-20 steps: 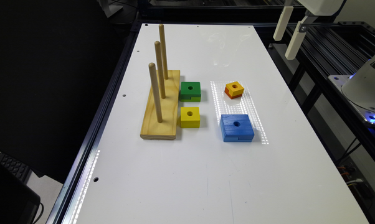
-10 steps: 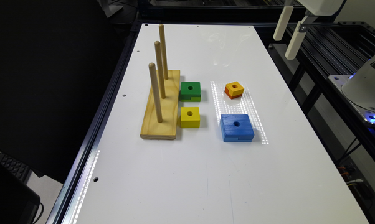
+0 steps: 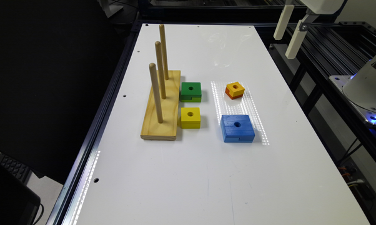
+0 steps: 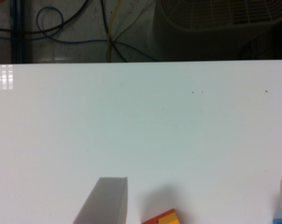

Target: Pick up yellow block.

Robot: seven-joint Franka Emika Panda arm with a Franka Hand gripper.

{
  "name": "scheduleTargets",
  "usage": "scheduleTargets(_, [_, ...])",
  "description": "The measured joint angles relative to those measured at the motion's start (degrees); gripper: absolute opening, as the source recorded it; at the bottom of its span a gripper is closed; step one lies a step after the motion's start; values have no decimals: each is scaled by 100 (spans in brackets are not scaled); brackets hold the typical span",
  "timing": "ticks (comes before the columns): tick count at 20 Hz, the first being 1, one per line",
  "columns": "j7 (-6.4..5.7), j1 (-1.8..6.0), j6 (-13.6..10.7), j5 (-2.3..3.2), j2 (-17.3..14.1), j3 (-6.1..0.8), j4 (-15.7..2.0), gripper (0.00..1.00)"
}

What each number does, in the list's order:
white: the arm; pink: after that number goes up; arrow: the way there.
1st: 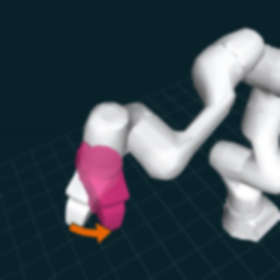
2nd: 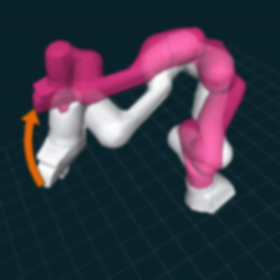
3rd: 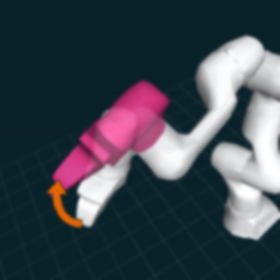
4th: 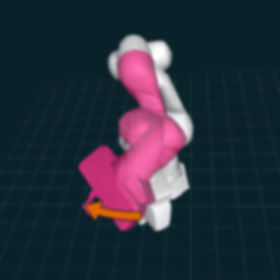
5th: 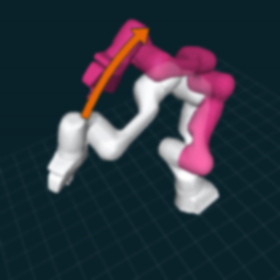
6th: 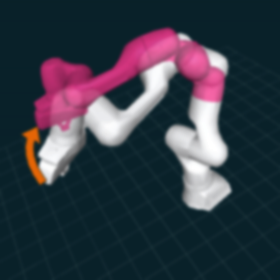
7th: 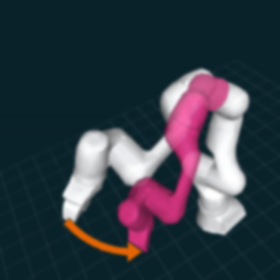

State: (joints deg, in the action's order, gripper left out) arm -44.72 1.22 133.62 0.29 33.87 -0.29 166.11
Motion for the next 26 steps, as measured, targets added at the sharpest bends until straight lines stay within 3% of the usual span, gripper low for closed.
scheduleTargets(7, [0, -4, 55, -2, -124, -24, -158, 100])
scheduleTargets(13, [-3, -6, 345, -7, -466, -48, -304, 100])
scheduleTargets(23, [-25, -20, 458, -30, -1230, -129, -896, 100])
scheduleTargets(26, [-48, -23, 459, -68, -1402, -200, -1065, 100])
